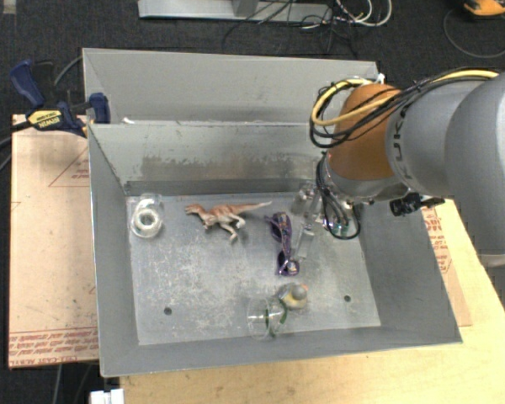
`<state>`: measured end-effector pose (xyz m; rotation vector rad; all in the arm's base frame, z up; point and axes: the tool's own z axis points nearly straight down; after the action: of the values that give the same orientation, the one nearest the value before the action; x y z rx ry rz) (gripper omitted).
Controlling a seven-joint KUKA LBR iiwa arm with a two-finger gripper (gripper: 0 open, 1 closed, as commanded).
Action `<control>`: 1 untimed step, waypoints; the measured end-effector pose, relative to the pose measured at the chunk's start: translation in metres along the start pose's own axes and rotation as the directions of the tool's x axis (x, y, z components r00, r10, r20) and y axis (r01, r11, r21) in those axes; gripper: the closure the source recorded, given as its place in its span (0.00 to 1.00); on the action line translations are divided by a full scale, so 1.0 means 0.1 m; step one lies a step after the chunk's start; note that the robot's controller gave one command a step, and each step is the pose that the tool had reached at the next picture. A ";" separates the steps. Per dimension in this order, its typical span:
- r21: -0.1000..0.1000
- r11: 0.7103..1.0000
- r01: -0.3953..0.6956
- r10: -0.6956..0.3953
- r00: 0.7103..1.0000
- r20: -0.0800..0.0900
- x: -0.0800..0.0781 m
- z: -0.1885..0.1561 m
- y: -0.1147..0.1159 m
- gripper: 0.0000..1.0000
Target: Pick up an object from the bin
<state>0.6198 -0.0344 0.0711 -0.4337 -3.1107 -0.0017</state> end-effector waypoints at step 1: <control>0.000 1.000 -0.012 0.012 1.000 -0.001 0.01 0.00 0.02 0.00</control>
Offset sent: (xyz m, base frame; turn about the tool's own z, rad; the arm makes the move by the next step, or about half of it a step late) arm -0.0066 -0.0112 -0.0011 0.2397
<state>0.6196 -0.0319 0.0711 -0.4518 -3.1073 -0.0021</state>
